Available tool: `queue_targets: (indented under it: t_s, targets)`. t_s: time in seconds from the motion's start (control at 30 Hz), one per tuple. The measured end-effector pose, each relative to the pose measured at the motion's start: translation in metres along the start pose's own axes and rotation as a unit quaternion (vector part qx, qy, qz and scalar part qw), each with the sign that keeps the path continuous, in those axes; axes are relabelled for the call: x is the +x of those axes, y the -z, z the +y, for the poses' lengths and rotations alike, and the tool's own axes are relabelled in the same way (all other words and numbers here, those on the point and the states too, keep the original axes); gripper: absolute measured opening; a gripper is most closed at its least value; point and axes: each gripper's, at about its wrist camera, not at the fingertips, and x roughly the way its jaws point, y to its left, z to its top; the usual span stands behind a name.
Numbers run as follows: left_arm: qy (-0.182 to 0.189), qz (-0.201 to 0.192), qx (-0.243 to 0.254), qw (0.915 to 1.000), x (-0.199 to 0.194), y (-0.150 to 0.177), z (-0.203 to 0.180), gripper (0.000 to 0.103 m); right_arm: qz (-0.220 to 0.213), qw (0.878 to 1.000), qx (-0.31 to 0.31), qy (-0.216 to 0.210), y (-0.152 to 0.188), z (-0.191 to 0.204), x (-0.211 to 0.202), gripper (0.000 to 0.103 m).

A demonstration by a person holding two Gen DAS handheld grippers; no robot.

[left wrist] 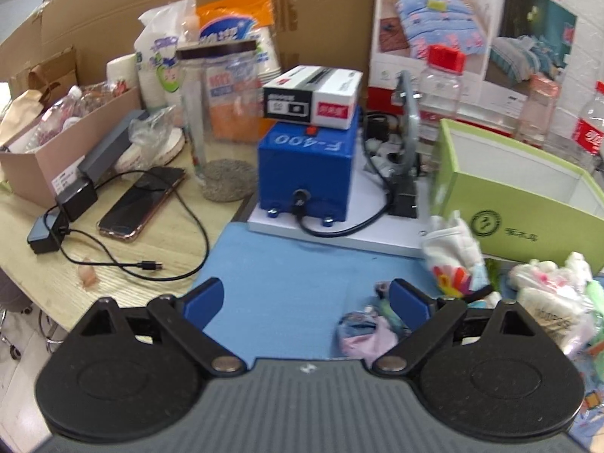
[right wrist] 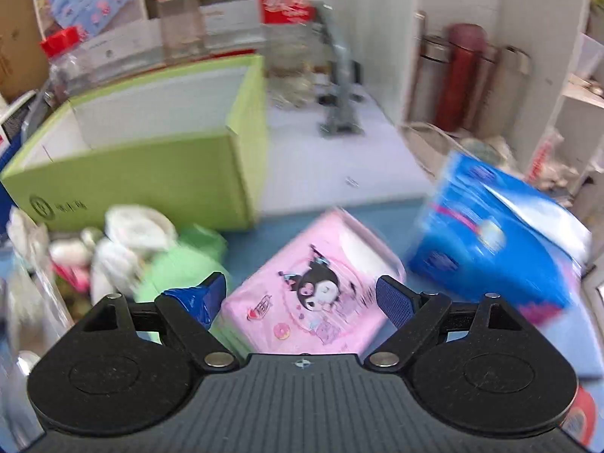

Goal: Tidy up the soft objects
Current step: 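Move the left gripper to the patterned fabric while the right gripper approaches the pink Kuromi tissue pack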

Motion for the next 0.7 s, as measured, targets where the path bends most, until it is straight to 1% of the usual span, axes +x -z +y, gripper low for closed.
queue_targets:
  t_s: [0.03,0.1,0.17,0.2,0.23,0.27,0.3,0.37,0.4,0.47,0.57,0.6,0.63,0.7]
  targets:
    - [-0.003,0.004,-0.007,1.0,0.004,0.0,0.005,0.094,0.0,1.0,0.002,0.006,0.01,-0.006,-0.005,0.073]
    - [0.002,0.026,-0.023,0.9994,0.014,0.001,0.011,0.094,-0.017,0.999,0.031,-0.005,0.026,-0.017,-0.02,0.073]
    - [0.028,0.05,-0.033,0.9978,0.023,0.002,0.01,0.094,-0.046,0.997,0.061,-0.033,0.035,-0.023,-0.036,0.073]
    - [0.04,0.059,-0.027,0.9971,0.027,0.003,0.006,0.094,-0.063,0.994,0.075,-0.05,0.036,-0.024,-0.044,0.073]
    - [0.051,0.064,-0.01,0.9966,0.031,0.004,-0.002,0.094,-0.076,0.991,0.087,-0.063,0.04,-0.026,-0.05,0.073]
    - [0.06,0.067,0.016,0.9958,0.036,0.005,-0.012,0.094,-0.085,0.988,0.1,-0.076,0.043,-0.027,-0.053,0.073]
    - [0.062,0.071,0.039,0.9947,0.041,0.005,-0.019,0.094,-0.089,0.986,0.109,-0.088,0.044,-0.027,-0.055,0.073]
    - [0.063,0.077,0.084,0.9915,0.056,0.004,-0.03,0.094,-0.086,0.984,0.112,-0.106,0.046,-0.029,-0.057,0.073]
    - [0.06,0.081,0.097,0.9902,0.061,0.004,-0.031,0.094,-0.08,0.985,0.105,-0.109,0.043,-0.029,-0.056,0.073]
    - [0.085,0.074,0.117,0.9866,0.069,0.002,-0.026,0.094,-0.07,0.988,0.092,-0.101,0.047,-0.03,-0.058,0.073]
    - [0.112,0.087,0.121,0.9826,0.074,-0.003,-0.018,0.094,-0.057,0.992,0.084,-0.079,0.053,-0.036,-0.056,0.073]
    - [0.123,0.086,0.132,0.9798,0.074,-0.002,-0.017,0.094,-0.051,0.992,0.086,-0.074,0.055,-0.041,-0.054,0.073]
    - [0.143,0.087,0.143,0.9756,0.072,0.0,-0.015,0.094,-0.048,0.992,0.089,-0.072,0.056,-0.043,-0.052,0.073]
    - [0.173,0.088,0.147,0.9699,0.068,-0.001,-0.013,0.094,-0.043,0.992,0.095,-0.074,0.057,-0.044,-0.049,0.073]
